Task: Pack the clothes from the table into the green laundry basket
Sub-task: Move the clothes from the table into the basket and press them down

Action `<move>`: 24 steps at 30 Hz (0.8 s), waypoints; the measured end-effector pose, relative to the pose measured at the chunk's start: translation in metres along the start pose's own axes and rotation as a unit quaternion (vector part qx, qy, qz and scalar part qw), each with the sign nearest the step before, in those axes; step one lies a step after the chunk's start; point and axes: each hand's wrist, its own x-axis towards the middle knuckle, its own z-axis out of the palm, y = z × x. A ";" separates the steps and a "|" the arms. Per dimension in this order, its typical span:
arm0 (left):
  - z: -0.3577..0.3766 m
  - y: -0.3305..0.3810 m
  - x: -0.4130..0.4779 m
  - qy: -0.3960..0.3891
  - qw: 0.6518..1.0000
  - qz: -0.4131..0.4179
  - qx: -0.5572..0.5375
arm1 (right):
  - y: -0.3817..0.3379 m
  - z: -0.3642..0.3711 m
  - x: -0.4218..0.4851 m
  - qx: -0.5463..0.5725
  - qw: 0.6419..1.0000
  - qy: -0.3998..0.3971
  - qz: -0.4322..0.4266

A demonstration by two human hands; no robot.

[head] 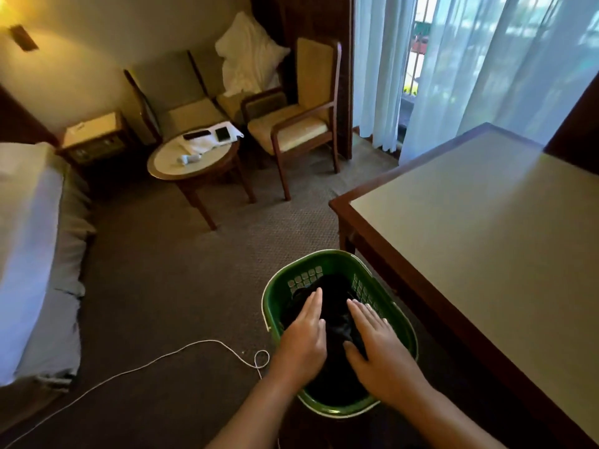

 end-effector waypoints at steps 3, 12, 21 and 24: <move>-0.002 0.006 -0.009 0.004 1.000 0.001 0.014 | 0.000 -0.011 -0.011 0.011 1.000 0.013 -0.011; 0.003 0.029 -0.055 -0.001 1.000 -0.016 0.023 | 0.010 -0.037 -0.062 0.042 0.999 0.006 -0.013; 0.019 0.037 -0.084 0.022 0.999 -0.043 0.006 | 0.007 -0.028 -0.083 0.072 0.997 -0.015 -0.029; 0.022 0.032 -0.088 0.017 0.998 -0.056 0.001 | 0.005 -0.025 -0.083 0.075 0.997 -0.026 -0.023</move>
